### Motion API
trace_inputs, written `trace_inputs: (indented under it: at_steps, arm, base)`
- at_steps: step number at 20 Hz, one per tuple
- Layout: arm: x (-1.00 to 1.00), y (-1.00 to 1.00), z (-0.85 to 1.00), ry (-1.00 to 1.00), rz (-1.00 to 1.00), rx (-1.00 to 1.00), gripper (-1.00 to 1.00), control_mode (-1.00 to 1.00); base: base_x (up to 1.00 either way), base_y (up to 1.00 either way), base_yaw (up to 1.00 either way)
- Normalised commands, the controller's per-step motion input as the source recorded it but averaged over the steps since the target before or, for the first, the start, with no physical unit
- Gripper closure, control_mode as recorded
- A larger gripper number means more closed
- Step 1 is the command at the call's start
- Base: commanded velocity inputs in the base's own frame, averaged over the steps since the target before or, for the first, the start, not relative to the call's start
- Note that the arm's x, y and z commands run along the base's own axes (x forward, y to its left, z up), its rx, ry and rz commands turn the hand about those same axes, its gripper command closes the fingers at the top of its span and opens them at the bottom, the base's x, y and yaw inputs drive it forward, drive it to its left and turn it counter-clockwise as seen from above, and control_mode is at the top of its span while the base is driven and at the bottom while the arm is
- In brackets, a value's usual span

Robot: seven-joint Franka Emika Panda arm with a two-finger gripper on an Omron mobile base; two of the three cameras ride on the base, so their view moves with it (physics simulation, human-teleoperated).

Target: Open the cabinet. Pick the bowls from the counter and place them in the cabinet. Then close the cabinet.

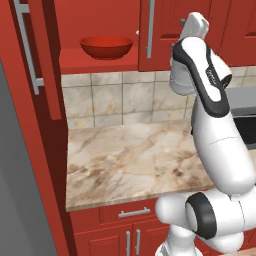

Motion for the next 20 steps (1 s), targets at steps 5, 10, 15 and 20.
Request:
trace_inputs:
  at_steps: [5, 10, 15, 20]
  arm:
    - [-0.79, 0.0, 0.11, -0.1, 0.0, 0.02, -1.0, -1.0]
    - [-0.88, 0.0, 0.12, -0.03, 0.0, 0.0, -1.0, -1.0]
    - [-0.95, 0.0, 0.53, 0.07, -0.03, 0.0, -1.0, -1.0]
    - [-0.86, 0.0, 0.54, 0.2, 0.0, 0.0, -1.0, -1.0]
  base:
    - [0.0, 0.0, 0.0]
    - [0.0, 0.0, 0.0]
    - [0.0, 0.0, 0.0]
    - [0.0, 0.0, 0.0]
